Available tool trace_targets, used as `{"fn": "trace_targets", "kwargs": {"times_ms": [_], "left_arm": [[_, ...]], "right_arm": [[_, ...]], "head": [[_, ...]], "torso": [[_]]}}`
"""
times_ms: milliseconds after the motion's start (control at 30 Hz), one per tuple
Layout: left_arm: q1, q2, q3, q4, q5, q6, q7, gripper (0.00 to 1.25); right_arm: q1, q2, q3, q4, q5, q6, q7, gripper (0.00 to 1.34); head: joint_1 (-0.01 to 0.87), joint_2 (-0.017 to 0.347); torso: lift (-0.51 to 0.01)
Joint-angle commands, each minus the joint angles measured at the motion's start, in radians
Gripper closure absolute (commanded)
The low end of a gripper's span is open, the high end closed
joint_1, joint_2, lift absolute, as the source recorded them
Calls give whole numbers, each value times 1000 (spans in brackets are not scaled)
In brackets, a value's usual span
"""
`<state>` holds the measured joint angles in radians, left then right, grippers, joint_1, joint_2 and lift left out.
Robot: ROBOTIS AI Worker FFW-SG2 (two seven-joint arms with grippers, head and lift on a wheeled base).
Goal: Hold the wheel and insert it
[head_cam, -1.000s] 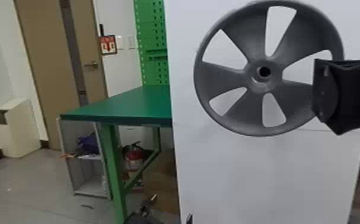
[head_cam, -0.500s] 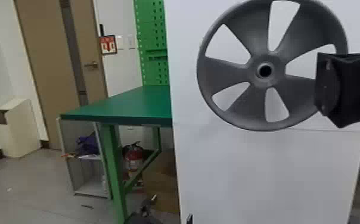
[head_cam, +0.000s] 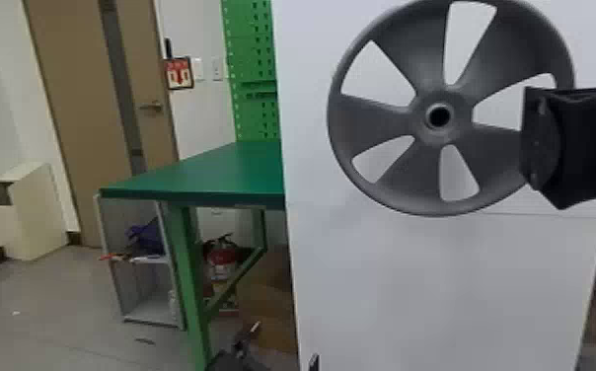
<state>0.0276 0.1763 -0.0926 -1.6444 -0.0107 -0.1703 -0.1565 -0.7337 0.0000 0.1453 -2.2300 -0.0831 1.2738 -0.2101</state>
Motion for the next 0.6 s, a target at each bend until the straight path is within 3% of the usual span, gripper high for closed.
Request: {"fn": "trace_targets", "kwargs": {"times_ms": [0, 567], "left_arm": [[0, 0, 1, 0, 0, 0, 0, 99], [-2, 0, -3, 1, 0, 0, 0, 99]], "right_arm": [[-7, 1, 0, 9, 5, -2, 0, 1222], [-39, 1, -7, 70, 6, -18, 0, 1222]], "head": [[288, 310], [288, 310]], "torso": [[-485], [-485]]}}
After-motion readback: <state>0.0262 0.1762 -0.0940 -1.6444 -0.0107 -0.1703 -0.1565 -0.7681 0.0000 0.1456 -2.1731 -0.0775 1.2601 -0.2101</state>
